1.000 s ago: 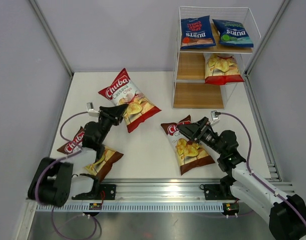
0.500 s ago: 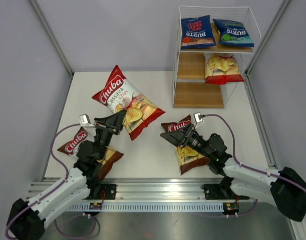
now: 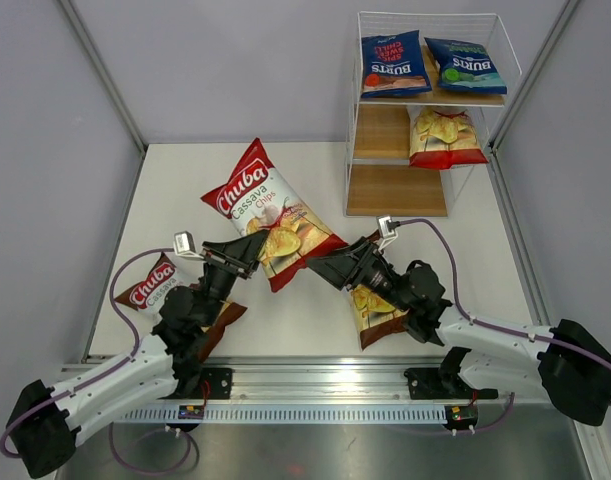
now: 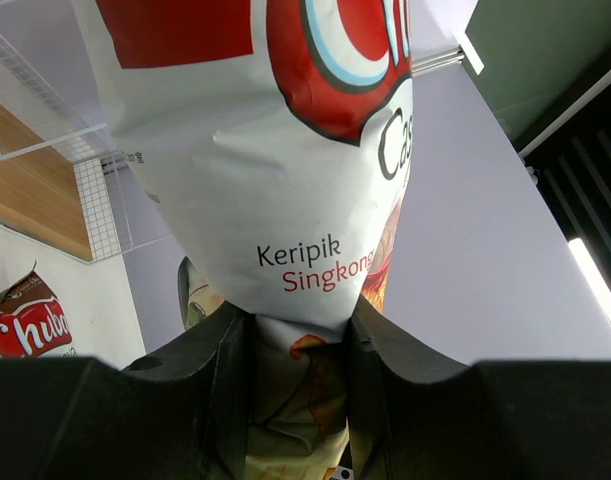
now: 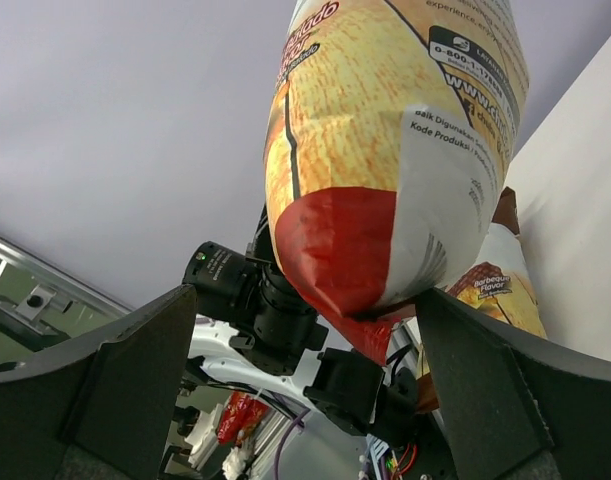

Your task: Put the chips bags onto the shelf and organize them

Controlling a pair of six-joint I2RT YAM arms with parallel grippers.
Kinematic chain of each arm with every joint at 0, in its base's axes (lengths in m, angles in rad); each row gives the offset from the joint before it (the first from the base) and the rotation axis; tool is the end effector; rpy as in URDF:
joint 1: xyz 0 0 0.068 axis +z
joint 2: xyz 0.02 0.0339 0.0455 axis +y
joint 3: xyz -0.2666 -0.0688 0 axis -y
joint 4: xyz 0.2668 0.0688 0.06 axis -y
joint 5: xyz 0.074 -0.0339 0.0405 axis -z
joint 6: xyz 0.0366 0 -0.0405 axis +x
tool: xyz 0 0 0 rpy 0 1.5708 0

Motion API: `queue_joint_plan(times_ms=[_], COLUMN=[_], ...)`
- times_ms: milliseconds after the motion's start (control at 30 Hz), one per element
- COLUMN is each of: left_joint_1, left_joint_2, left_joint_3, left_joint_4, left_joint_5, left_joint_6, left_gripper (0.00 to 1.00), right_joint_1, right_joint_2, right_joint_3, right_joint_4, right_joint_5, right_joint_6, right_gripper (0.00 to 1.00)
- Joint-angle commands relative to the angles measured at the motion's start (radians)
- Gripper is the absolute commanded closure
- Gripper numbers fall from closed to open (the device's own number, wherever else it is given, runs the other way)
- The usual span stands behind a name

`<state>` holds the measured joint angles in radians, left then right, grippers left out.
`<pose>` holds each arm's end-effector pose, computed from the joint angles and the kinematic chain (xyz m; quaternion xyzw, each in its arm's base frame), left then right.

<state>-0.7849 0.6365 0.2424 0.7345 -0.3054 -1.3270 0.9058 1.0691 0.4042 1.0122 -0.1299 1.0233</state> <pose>0.1335 -0.1178 0.2613 -0.2724 0.5163 -0.6593 0.4738 0.1459 0.1937 0.2674 -0.0194 0.5752 0.6926 0.4348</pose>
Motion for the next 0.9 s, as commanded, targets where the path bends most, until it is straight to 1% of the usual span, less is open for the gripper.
queue_joint_plan(times_ms=[0,133,267,367,433,533,567,633,700,767,867], left_joint_1=[-0.051,-0.112,-0.135,-0.139,-0.143,-0.165,-0.175,-0.215,-0.256,-0.283,-0.323], left_joint_2=[-0.003,0.0,-0.011,-0.018,-0.005,0.029,0.057,0.081,0.12,0.143,0.164], left_joint_3=[0.041,0.041,0.035,0.035,0.043,0.047,0.047,0.051,0.058,0.067,0.064], left_joint_4=[0.143,0.173,0.18,0.171,0.174,0.225,0.241,0.291,0.313,0.345,0.367], left_joint_5=[-0.044,-0.093,-0.124,-0.135,-0.124,-0.11,-0.112,-0.118,-0.123,-0.126,-0.146], left_joint_6=[0.038,0.075,0.097,0.097,0.089,0.08,0.078,0.075,0.077,0.083,0.091], left_gripper=[0.77,0.77,0.77,0.77,0.77,0.77,0.77,0.78,0.78,0.78,0.78], right_joint_1=[0.028,0.054,0.087,0.093,0.091,0.09,0.093,0.093,0.091,0.091,0.091], right_joint_2=[0.011,0.006,-0.05,-0.076,-0.087,-0.066,-0.046,-0.023,0.005,0.015,0.005], right_joint_3=[0.053,0.071,0.071,0.041,0.038,0.038,0.038,0.048,0.056,0.061,0.039], right_joint_4=[0.008,-0.047,-0.193,-0.207,-0.204,-0.152,-0.079,0.007,0.043,0.063,0.071], right_joint_5=[0.052,0.091,0.229,0.272,0.27,0.231,0.186,0.135,0.081,0.07,0.105], right_joint_6=[-0.049,-0.072,-0.078,-0.069,-0.069,-0.095,-0.112,-0.129,-0.147,-0.155,-0.155], right_gripper=[0.02,0.03,0.03,0.03,0.03,0.02,0.02,0.01,0.02,0.02,0.08])
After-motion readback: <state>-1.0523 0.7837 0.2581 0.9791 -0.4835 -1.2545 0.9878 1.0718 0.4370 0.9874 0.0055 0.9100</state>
